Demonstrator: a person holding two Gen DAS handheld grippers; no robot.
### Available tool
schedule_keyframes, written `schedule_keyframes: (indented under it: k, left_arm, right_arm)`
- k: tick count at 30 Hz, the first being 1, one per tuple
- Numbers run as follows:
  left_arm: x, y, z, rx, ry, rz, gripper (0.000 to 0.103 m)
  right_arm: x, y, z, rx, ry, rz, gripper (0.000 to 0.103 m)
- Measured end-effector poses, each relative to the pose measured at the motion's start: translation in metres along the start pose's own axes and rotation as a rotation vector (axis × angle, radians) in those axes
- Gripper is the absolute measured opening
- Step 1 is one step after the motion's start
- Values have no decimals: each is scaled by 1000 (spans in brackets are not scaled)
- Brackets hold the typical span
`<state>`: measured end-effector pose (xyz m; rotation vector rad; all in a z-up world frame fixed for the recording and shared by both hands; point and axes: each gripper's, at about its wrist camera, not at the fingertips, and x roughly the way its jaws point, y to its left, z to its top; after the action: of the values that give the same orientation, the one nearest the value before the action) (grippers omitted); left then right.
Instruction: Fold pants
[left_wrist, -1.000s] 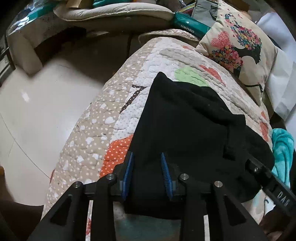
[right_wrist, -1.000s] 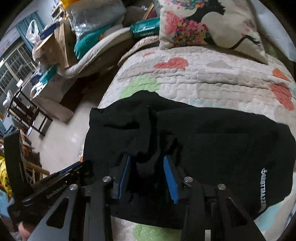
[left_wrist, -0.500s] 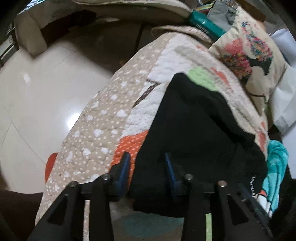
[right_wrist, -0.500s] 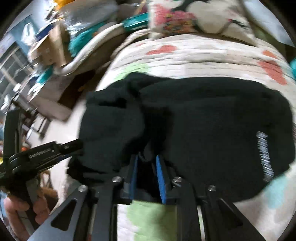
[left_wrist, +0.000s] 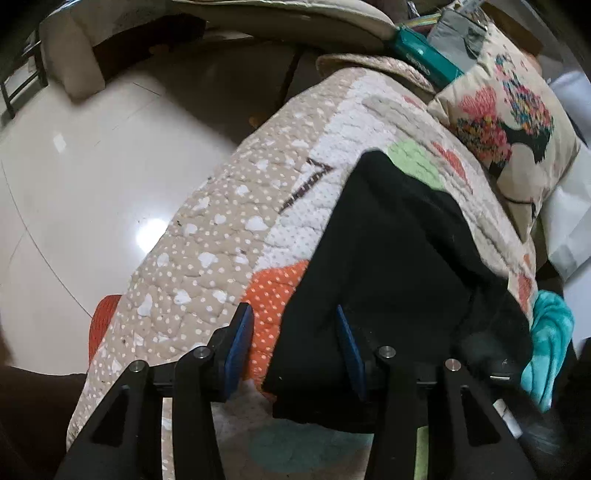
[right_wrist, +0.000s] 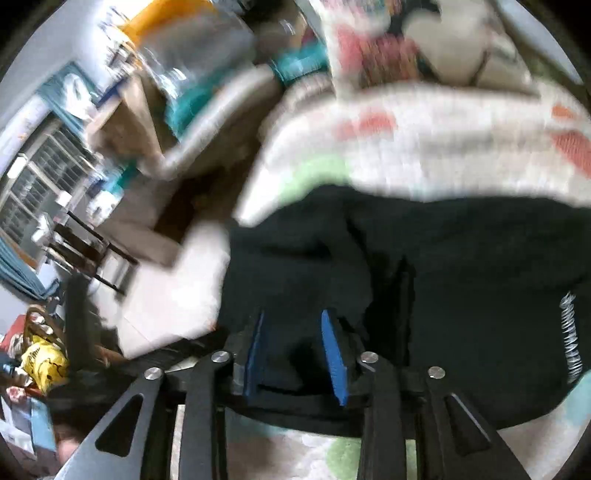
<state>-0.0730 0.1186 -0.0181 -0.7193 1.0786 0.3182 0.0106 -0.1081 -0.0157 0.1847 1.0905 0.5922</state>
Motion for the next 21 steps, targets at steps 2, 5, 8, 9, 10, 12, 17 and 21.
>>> schedule_keyframes:
  k: [2, 5, 8, 9, 10, 12, 17, 21]
  left_arm:
    - [-5, 3, 3, -17, -13, -16, 45]
    - [-14, 1, 8, -15, -51, -35, 45]
    - [-19, -26, 8, 75, -61, -90, 45]
    - [-21, -36, 6, 113, -52, -114, 45]
    - [-22, -48, 3, 163, -42, -141, 45]
    - [-26, -81, -5, 277, -41, -173, 45]
    - [-22, -168, -27, 559, 31, -225, 46]
    - [-3, -246, -37, 756, 100, -262, 46]
  right_arm:
    - [-1, -19, -4, 57, -34, -89, 29]
    - [-39, -40, -15, 87, -133, -237, 37]
    - [-85, -60, -29, 126, -226, -314, 41]
    - [-101, -72, -35, 173, -257, -323, 42]
    - [-110, -81, -40, 215, -274, -311, 43]
    - [-123, -96, -50, 308, -299, -265, 43]
    - [-114, -124, -69, 408, -280, -213, 43]
    - [-102, -143, -73, 490, -271, -166, 43]
